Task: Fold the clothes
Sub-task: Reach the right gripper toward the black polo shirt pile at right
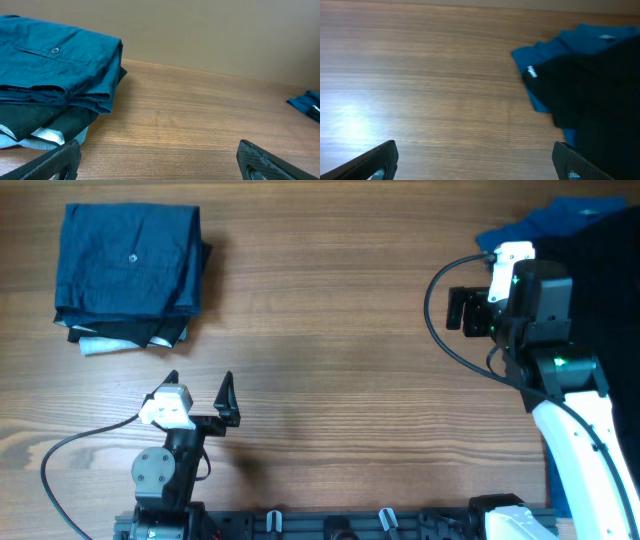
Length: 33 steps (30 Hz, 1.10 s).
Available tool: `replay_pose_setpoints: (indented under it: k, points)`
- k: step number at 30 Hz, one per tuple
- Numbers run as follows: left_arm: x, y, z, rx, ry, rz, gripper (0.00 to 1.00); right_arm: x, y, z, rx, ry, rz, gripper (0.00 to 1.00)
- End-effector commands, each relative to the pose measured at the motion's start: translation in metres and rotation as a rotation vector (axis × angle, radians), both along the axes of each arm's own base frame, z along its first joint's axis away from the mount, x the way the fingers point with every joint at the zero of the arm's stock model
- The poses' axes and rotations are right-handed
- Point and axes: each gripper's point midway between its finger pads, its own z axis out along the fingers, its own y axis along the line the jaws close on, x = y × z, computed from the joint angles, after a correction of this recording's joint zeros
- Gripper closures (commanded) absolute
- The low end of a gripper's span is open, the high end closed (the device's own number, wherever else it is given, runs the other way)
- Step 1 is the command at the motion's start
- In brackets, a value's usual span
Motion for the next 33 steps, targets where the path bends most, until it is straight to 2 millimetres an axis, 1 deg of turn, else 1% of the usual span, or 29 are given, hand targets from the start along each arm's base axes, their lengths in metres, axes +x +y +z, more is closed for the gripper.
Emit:
replay_pose_setpoints:
  k: [1,4,5,7,11,15,16,20,22,27,32,33]
  points:
    - [0.000,0.001,-0.002,0.020,-0.004,0.005,0.00,0.008,-0.015,0.000,-0.071,0.000,-0.051,0.00]
    - [0.000,0.001,-0.002,0.021,-0.004,0.005,0.00,0.012,-0.014,-0.010,-0.079,0.025,-0.045,0.01]
    - [0.000,0.001,-0.002,0.020,-0.004,0.005,0.00,0.014,-0.014,-0.015,-0.098,0.042,-0.029,0.06]
    - [0.000,0.001,-0.002,0.020,-0.004,0.005,0.00,0.016,-0.014,-0.024,-0.121,0.070,-0.009,0.11]
    - [0.000,0.001,-0.002,0.020,-0.004,0.005,0.00,0.022,-0.016,-0.042,-0.135,0.117,-0.016,0.18]
    - [0.000,0.001,-0.002,0.020,-0.004,0.005,0.00,0.030,-0.029,-0.057,-0.182,0.148,-0.052,0.17]
    - [0.000,0.001,-0.002,0.020,-0.004,0.005,0.00,0.032,-0.032,-0.062,-0.185,0.160,-0.054,0.16]
    - [0.000,0.001,-0.002,0.021,-0.004,0.005,0.00,0.036,-0.052,-0.089,-0.181,0.229,-0.086,0.15]
    - [0.000,0.001,-0.002,0.020,-0.004,0.005,0.00,0.039,-0.057,-0.095,-0.165,0.236,-0.072,0.15]
    - [0.000,0.001,-0.002,0.021,-0.004,0.005,0.00,0.040,-0.074,-0.099,-0.152,0.240,-0.098,0.16]
    - [0.000,0.001,-0.002,0.021,-0.004,0.005,0.00,0.042,-0.079,-0.101,-0.139,0.237,-0.107,0.15]
    - [0.000,0.001,-0.002,0.020,-0.004,0.005,0.00,0.043,-0.080,-0.101,-0.139,0.234,-0.110,0.13]
